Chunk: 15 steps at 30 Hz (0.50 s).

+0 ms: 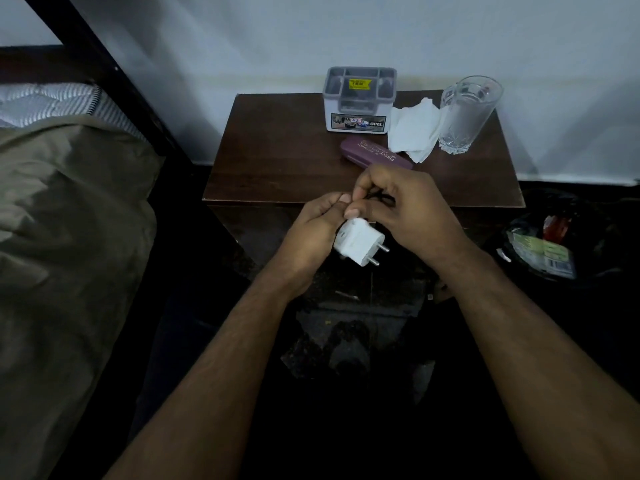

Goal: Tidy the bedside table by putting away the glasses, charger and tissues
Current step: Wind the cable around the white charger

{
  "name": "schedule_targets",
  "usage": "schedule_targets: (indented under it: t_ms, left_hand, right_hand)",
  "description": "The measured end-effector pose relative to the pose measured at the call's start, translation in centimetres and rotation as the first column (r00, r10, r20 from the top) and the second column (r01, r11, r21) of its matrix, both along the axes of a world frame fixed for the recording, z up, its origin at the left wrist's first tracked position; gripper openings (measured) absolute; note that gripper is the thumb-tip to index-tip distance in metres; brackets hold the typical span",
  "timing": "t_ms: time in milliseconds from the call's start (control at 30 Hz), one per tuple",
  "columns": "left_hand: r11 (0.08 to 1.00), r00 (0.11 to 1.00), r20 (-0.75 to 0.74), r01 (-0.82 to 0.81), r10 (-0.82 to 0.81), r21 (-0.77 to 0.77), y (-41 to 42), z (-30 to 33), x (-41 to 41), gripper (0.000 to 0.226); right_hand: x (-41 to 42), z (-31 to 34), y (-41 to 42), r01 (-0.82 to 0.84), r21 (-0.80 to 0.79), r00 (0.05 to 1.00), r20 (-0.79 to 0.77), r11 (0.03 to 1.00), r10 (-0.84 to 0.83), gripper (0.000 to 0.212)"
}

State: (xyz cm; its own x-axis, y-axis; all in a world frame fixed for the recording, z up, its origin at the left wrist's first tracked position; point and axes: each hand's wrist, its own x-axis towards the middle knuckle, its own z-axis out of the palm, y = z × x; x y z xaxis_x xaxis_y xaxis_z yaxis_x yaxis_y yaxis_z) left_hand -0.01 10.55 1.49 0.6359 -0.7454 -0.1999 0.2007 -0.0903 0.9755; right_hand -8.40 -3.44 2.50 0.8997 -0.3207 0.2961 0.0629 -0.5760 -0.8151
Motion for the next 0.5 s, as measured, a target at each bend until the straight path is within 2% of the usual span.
schedule_targets:
  t_ms: [167, 300, 400, 500]
  left_hand:
    - [0.997, 0.998, -0.058, 0.023, -0.027, -0.077, 0.1, 0.5, -0.2, 0.041]
    - [0.989, 0.995, -0.077, 0.053, -0.064, -0.139, 0.4, 1.0, -0.3, 0.025]
    - [0.988, 0.993, -0.116, 0.001, -0.019, -0.153, 0.5, 1.3, -0.1, 0.021]
    - [0.984, 0.988, -0.148, -0.073, 0.049, -0.162, 0.5, 1.4, 0.1, 0.028]
  right_hand:
    - [0.0, 0.2, -0.2, 0.043, -0.013, 0.997, 0.062, 0.999, -0.042, 0.015]
    - [0.0, 0.1, -0.1, 0.062, -0.025, 0.997, 0.052, 0.998, -0.061, 0.014]
    - [0.2, -0.1, 0.1, 0.069, -0.054, 0.998, 0.013, 0.996, -0.068, 0.015]
    - [0.3, -0.5, 0.4, 0.045, -0.091, 0.997, -0.051, 0.995, -0.050, 0.017]
